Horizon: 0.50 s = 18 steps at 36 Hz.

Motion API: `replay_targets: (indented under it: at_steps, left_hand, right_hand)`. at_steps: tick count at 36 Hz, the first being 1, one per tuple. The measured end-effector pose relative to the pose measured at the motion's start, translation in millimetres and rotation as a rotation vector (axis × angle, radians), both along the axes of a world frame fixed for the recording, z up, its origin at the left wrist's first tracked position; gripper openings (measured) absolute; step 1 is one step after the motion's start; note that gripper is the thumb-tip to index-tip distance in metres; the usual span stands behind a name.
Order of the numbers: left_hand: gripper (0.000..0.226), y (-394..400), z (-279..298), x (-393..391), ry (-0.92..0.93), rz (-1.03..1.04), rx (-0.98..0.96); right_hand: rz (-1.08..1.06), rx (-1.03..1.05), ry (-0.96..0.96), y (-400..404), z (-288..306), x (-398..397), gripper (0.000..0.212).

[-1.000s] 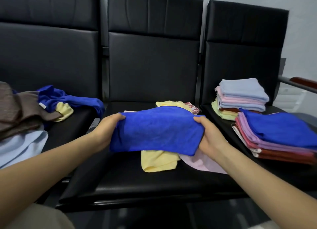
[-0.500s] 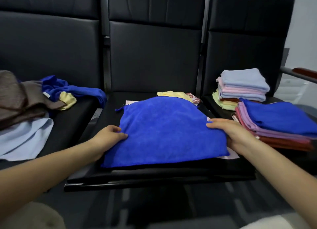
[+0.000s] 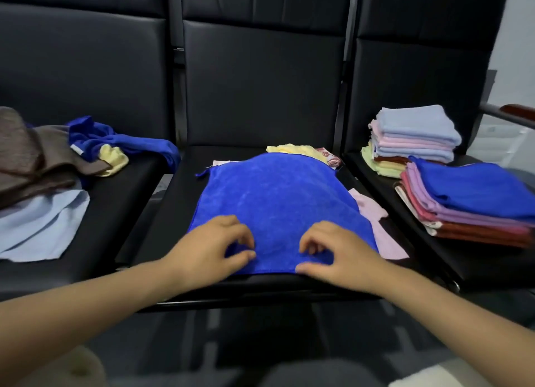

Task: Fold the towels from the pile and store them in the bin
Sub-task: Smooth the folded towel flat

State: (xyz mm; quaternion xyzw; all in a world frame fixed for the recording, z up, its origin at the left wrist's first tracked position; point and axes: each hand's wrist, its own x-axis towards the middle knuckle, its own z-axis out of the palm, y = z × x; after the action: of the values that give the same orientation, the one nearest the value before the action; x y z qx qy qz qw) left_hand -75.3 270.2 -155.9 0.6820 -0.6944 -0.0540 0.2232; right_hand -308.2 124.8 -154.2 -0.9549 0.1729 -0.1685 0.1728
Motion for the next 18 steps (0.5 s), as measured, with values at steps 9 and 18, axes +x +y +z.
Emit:
replay_targets:
  at_steps: [9,18]
  left_hand:
    - [0.042,-5,-12,-9,-0.305,-0.186,-0.103]
    - [0.047,-27,6,-4,-0.161,-0.003,-0.255]
  right_hand:
    - [0.143,-0.205,-0.013,12,-14,15,0.018]
    - [-0.037,-0.360,-0.037,4,-2,27,0.017]
